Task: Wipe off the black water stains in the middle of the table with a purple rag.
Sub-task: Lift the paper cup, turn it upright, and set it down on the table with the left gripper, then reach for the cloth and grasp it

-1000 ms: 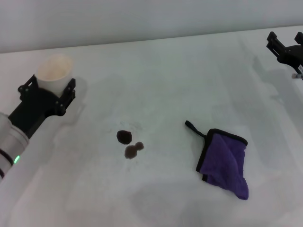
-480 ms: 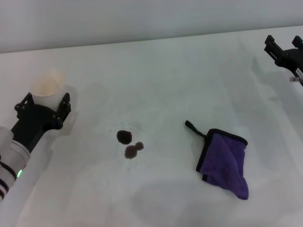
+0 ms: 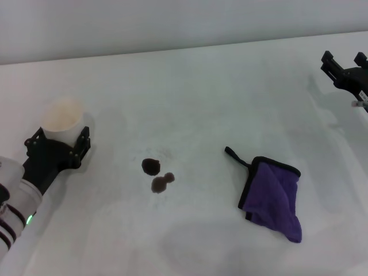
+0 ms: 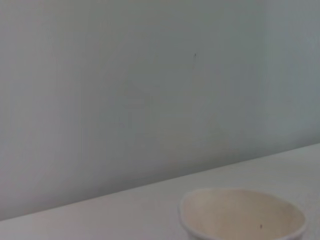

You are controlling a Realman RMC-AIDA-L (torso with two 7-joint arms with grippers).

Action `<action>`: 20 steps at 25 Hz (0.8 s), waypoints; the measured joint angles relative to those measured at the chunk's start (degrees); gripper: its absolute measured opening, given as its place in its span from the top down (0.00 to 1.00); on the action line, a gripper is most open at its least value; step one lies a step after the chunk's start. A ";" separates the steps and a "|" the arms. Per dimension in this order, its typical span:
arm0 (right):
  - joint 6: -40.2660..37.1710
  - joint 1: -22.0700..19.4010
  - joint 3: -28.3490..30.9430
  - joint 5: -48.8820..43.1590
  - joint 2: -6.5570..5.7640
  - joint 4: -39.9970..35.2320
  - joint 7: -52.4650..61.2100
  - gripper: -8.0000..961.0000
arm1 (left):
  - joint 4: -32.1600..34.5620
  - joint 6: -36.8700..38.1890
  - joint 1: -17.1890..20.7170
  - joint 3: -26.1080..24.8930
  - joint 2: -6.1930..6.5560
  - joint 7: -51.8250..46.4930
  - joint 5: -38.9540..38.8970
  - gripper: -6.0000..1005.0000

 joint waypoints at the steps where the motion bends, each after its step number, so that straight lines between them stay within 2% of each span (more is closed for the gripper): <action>1: 0.02 -0.02 0.00 0.00 0.00 0.18 0.00 0.09 | 0.13 -0.05 0.23 0.00 -0.01 0.01 -0.01 0.39; 9: 0.73 -0.19 -0.35 -0.07 0.00 0.65 0.00 0.09 | 1.92 0.47 2.65 0.04 0.07 0.32 -0.01 0.39; 15: 2.28 -0.86 -0.76 -0.10 0.00 0.69 0.00 0.09 | 2.81 3.09 4.76 0.02 0.22 0.31 0.06 0.17; 20: 3.18 -1.31 -0.79 -0.09 0.00 0.69 0.03 0.09 | 3.14 6.37 7.51 0.00 0.20 0.34 0.40 0.14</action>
